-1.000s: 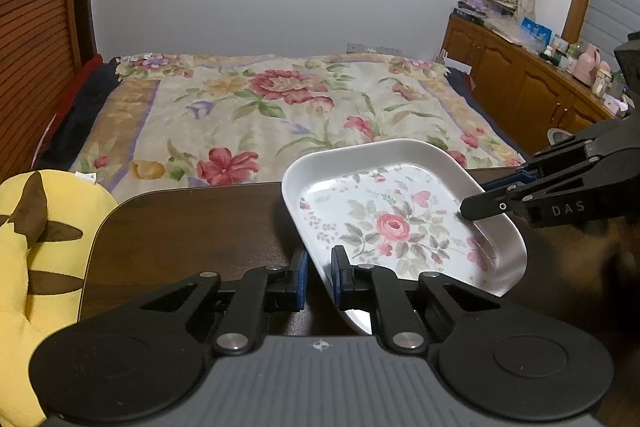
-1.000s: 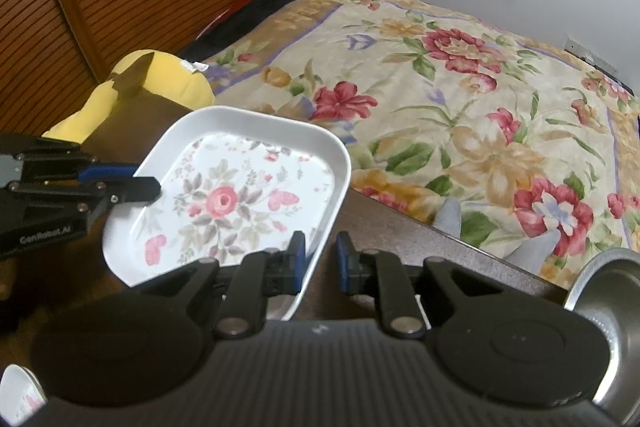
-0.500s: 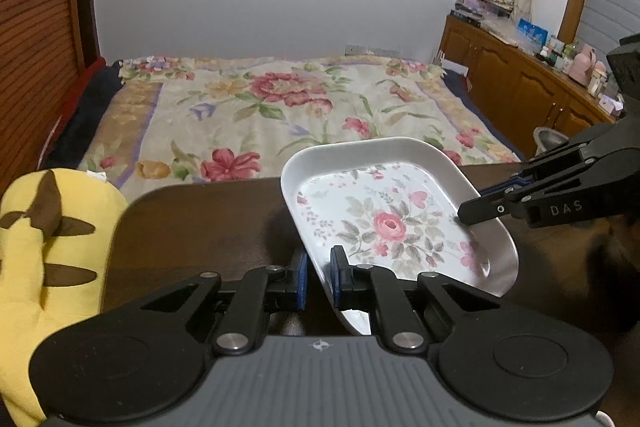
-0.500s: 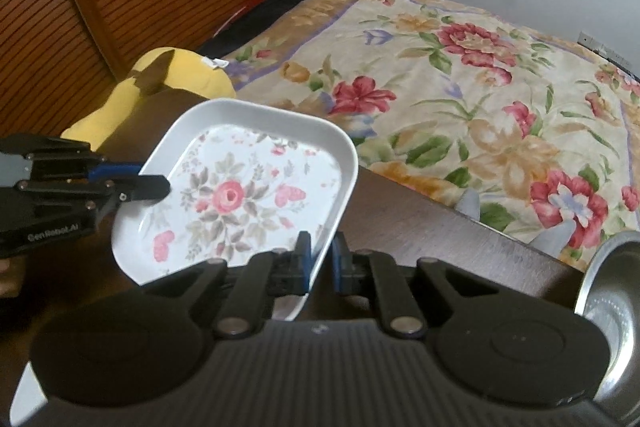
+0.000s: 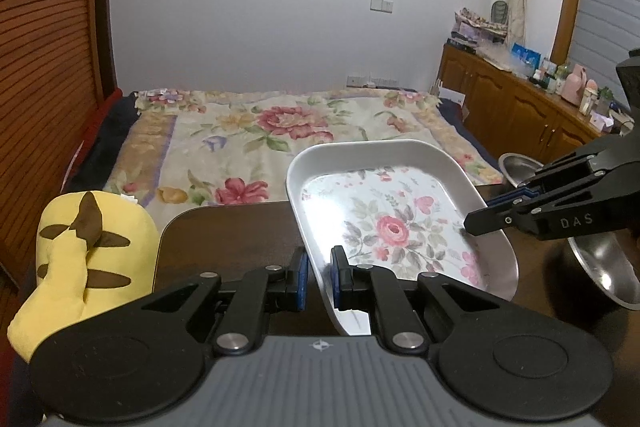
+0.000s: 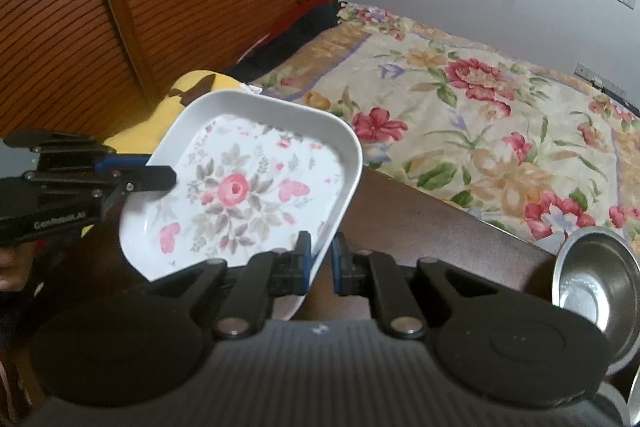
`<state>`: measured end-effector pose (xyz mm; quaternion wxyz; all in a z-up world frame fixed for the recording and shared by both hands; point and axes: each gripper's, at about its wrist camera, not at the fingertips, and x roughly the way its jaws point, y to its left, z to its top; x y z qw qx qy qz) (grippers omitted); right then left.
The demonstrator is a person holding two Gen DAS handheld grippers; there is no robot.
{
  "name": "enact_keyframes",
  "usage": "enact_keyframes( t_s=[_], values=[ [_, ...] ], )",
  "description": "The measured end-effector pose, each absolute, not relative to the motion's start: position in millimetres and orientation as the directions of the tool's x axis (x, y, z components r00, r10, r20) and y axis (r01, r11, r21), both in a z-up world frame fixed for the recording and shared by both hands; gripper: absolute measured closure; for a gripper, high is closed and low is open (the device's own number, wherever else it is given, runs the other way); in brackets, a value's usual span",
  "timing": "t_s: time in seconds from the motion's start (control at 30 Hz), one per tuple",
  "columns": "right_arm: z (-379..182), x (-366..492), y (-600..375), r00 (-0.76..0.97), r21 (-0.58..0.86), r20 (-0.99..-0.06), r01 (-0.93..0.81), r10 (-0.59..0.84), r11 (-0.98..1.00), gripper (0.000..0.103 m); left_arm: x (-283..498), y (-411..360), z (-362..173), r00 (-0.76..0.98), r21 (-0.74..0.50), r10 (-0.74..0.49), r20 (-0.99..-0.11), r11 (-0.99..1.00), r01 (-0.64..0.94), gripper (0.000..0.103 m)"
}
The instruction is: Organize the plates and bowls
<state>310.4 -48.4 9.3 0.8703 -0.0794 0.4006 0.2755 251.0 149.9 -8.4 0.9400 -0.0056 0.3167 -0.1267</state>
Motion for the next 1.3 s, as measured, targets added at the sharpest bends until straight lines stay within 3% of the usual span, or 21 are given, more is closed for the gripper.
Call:
enact_keyframes(
  t_s=[0.4, 1.3],
  values=[
    [26, 260, -62, 0.563, 0.074, -0.715, -0.528, 0.415, 0.846, 0.091, 199, 142, 10, 0.794, -0.09, -0.264, -0.548, 0.962, 0.258, 0.091],
    [19, 180, -91, 0.576, 0.144, -0.662, -0.529, 0.479, 0.836, 0.09, 108, 133, 8, 0.789, -0.139, -0.307, -0.532, 0.951, 0.276, 0.091]
  ],
)
